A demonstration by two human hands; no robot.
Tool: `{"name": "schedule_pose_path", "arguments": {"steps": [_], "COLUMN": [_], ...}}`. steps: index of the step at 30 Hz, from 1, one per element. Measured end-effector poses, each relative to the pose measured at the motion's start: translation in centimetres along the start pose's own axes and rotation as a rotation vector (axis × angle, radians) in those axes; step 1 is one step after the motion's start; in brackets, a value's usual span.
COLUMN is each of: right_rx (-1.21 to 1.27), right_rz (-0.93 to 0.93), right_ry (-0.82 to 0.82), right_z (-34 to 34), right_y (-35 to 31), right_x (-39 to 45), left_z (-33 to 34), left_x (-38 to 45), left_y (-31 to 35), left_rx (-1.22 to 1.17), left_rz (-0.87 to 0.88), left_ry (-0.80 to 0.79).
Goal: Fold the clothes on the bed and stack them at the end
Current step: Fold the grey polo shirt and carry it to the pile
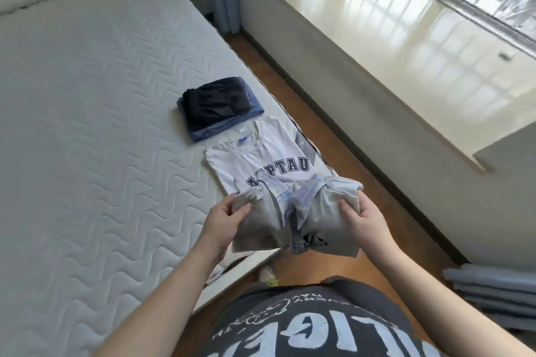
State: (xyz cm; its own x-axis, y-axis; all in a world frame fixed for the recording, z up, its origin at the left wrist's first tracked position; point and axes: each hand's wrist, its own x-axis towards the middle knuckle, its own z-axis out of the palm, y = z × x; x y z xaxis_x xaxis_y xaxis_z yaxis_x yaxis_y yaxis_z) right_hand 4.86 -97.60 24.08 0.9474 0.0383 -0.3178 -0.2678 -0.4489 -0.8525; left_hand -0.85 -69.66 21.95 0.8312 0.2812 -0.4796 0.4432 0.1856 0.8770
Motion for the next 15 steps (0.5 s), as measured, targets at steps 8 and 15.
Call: {"name": "schedule_pose_path", "arguments": {"steps": [8,15], "right_rx": [-0.129,-0.139], "right_rz": [-0.026,-0.094], "right_ry": [-0.185,-0.410], "right_z": [1.3,0.9], "right_y": [-1.3,-1.3], "right_x": [7.4,14.9], "left_z": [-0.3,2.1], "left_x": [3.1,5.7], "left_y": [-1.3,-2.3], "left_rx": [-0.101,-0.114], "left_rz": [-0.131,-0.205], "left_ry": [0.052,0.239]}}
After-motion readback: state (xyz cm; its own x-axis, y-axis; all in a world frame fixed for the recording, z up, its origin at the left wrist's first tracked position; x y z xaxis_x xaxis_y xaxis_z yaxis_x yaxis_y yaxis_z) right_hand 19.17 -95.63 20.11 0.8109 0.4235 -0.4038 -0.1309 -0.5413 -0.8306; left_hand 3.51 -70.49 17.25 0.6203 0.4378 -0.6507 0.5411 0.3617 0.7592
